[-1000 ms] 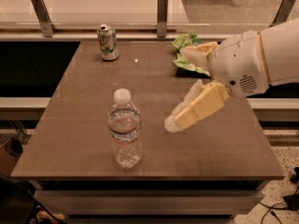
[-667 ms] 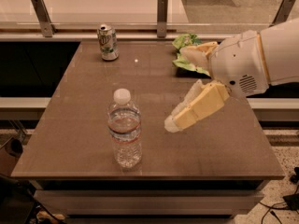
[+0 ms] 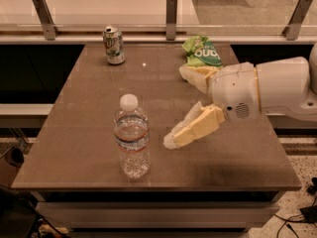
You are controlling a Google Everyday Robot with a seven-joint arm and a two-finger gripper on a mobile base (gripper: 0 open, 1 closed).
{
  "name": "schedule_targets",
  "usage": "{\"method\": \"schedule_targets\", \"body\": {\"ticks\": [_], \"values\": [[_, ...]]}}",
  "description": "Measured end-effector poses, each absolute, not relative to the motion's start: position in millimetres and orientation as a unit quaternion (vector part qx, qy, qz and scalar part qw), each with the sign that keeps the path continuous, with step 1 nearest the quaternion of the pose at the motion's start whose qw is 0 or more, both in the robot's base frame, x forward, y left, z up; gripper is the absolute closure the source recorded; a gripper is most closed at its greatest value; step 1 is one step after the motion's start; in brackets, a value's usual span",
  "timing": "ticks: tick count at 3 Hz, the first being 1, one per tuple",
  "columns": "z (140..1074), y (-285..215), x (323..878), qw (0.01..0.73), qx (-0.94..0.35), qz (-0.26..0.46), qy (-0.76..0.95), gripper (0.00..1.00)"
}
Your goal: Move water bottle near 7up can
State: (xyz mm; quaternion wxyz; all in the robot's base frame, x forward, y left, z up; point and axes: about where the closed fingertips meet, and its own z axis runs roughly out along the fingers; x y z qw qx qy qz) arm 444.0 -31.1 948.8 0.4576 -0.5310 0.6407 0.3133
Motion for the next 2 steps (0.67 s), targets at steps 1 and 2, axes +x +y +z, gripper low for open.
{"method": "schedule_targets", "body": {"ticks": [1,2], "values": [[935.2,-23.1,445.5,0.477,-0.518,0.349,0.619,0.00],[931.5,-18.0,441.7,0.492,-0.510,0.368,0.602,0.00]]}}
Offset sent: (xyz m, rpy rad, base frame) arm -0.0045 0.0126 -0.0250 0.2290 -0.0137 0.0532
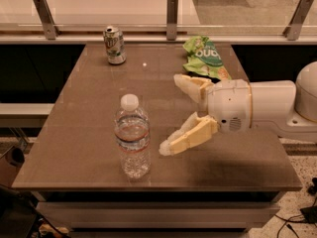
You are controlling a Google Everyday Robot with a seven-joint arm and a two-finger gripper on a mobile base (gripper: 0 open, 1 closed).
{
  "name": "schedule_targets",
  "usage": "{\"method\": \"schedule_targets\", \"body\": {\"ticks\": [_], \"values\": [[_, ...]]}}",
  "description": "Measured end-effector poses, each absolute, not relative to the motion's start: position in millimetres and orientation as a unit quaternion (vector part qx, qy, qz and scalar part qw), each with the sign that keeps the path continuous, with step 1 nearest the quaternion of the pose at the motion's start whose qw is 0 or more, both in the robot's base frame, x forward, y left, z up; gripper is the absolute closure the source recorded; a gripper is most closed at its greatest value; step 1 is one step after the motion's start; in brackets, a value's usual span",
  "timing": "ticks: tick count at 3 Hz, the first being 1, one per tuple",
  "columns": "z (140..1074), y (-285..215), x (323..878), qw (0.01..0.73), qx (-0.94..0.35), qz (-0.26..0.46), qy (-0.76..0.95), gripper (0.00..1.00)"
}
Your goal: Move water bottle near 7up can
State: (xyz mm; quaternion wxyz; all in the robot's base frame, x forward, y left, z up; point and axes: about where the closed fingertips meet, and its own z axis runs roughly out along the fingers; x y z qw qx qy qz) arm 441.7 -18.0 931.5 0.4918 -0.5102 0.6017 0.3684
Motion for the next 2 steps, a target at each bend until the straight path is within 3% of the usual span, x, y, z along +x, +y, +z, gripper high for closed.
{"method": "schedule_targets", "body": {"ticks": [2], "values": [[929.0,-2.8,423.4,0.507,-0.504,0.380,0.587,0.00]]}}
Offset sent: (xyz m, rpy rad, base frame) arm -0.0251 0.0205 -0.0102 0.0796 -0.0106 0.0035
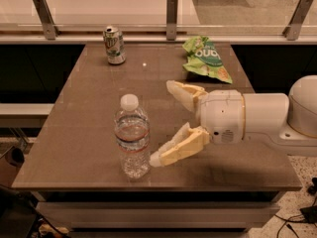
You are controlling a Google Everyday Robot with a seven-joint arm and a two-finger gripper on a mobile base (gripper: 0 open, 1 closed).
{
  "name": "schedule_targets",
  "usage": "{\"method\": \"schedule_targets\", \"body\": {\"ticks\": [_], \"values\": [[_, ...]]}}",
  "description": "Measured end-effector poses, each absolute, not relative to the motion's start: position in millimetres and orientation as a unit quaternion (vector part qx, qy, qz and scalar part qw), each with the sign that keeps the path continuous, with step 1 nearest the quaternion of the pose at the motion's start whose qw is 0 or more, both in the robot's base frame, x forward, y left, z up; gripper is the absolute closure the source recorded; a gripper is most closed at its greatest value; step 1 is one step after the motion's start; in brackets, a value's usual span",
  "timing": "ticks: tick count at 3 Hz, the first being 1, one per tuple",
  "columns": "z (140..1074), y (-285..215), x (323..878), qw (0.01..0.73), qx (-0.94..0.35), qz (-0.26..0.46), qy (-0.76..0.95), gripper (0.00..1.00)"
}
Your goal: Move water bottle near 7up can
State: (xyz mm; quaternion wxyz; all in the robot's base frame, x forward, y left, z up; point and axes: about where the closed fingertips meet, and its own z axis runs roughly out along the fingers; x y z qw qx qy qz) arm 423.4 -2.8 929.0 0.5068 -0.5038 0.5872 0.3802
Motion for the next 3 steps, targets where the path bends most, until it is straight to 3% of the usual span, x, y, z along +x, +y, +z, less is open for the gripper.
{"method": "schedule_targets", "body": {"ticks": [3], "values": [[920,41,412,0.501,-0.509,0.405,0.571,0.00]]}}
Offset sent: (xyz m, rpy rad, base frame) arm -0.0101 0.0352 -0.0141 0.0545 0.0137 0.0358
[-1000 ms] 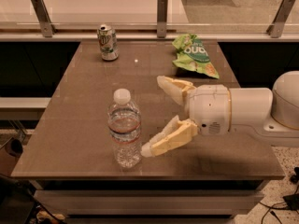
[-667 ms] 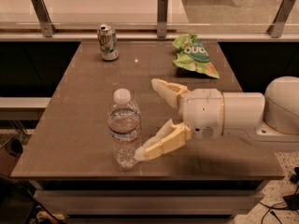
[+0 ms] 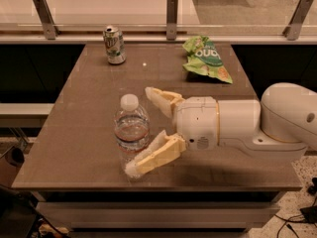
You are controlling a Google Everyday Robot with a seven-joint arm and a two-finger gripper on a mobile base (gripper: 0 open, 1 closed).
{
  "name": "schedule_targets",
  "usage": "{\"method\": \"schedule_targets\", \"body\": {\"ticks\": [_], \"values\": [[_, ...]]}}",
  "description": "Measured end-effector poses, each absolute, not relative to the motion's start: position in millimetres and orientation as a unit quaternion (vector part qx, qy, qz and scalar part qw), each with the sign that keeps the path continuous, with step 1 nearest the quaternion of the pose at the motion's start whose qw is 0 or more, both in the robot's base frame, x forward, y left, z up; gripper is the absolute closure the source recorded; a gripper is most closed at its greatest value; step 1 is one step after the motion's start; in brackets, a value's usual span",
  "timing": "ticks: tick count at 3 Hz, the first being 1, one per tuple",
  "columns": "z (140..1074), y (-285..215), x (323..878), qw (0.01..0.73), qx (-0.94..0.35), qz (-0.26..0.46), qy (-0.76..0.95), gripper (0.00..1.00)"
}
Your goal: Move water bottle near 7up can
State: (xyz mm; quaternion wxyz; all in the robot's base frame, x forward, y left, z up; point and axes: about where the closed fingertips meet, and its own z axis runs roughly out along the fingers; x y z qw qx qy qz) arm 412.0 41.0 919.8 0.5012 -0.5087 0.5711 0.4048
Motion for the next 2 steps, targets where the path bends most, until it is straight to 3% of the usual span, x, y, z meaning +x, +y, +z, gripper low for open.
{"method": "schedule_targets", "body": {"ticks": [1,2], "values": [[921.6,41.4,410.8,0.502,-0.511,0.403,0.570,0.17],[923.2,43.8,409.3,0.501,-0.513,0.402,0.569,0.41]]}}
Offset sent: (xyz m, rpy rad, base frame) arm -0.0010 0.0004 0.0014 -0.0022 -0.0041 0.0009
